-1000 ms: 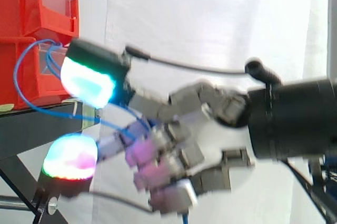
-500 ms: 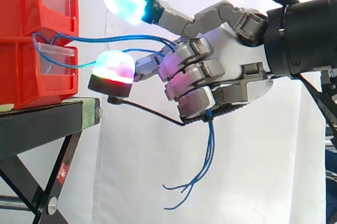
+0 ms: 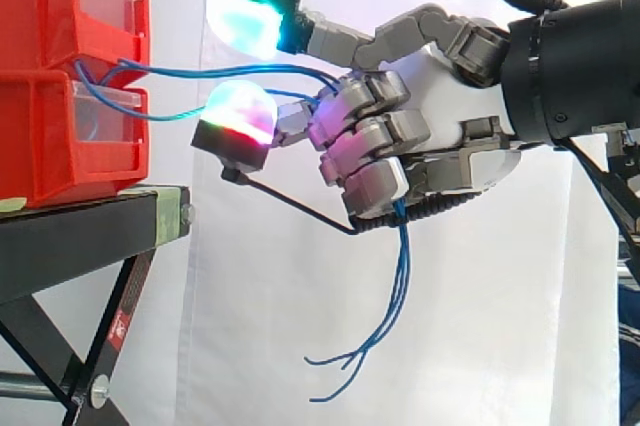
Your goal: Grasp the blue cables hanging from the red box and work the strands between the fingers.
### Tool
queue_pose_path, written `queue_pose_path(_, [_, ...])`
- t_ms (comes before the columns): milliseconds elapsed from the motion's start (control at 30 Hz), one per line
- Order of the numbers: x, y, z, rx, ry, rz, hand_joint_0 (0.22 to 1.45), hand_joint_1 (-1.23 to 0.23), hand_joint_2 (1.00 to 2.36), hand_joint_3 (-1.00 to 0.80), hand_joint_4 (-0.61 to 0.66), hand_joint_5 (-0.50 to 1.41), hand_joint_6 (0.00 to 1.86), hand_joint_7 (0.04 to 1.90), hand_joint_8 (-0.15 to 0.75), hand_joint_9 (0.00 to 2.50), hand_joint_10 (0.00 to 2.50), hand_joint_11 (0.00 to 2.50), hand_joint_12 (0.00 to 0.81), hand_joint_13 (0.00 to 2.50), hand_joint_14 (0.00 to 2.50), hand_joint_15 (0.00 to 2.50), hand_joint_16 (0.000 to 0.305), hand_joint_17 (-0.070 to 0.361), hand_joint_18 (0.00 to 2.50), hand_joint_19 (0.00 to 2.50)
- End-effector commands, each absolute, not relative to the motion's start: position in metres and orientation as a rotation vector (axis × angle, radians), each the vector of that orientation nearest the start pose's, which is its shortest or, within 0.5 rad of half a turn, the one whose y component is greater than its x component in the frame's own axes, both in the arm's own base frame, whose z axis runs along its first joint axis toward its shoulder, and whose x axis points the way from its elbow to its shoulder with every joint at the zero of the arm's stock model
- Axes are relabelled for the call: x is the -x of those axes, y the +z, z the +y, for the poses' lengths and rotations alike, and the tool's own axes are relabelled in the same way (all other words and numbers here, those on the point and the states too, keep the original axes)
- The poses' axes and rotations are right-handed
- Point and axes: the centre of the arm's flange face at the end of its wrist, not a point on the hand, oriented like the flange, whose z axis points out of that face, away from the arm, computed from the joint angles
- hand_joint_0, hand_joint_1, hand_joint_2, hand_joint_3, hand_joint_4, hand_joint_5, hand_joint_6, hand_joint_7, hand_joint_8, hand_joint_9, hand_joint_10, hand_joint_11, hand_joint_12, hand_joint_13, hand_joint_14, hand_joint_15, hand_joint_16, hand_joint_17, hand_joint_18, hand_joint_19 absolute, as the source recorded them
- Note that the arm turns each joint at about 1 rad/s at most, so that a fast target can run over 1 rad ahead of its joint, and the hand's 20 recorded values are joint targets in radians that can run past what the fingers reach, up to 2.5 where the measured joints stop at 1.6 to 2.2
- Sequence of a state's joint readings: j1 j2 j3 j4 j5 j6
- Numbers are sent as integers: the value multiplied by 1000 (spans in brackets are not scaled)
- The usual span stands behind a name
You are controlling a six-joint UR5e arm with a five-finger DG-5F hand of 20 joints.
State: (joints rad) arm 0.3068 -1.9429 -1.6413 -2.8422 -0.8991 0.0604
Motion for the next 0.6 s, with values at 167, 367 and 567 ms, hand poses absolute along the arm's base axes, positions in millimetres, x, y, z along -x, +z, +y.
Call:
queue_pose_path(167, [-604, 281, -12, -1430, 847, 1011, 903, -582, 1009, -787, 257, -14, 910, 1076, 428, 1200, 2500, 2500, 544, 1589, 2500, 1631, 63, 141, 1829, 947])
queue_pose_path(367, [-601, 283, -18, -1385, 689, 984, 888, -582, 1008, -827, 263, -19, 907, 1068, 428, 1200, 2500, 2500, 544, 1589, 2500, 1631, 63, 141, 1829, 947])
queue_pose_path(567, [-606, 287, -18, -1298, 579, 992, 877, -579, 1007, -845, 270, -16, 879, 1062, 428, 1200, 2500, 2500, 544, 1589, 2500, 1631, 63, 141, 1829, 947])
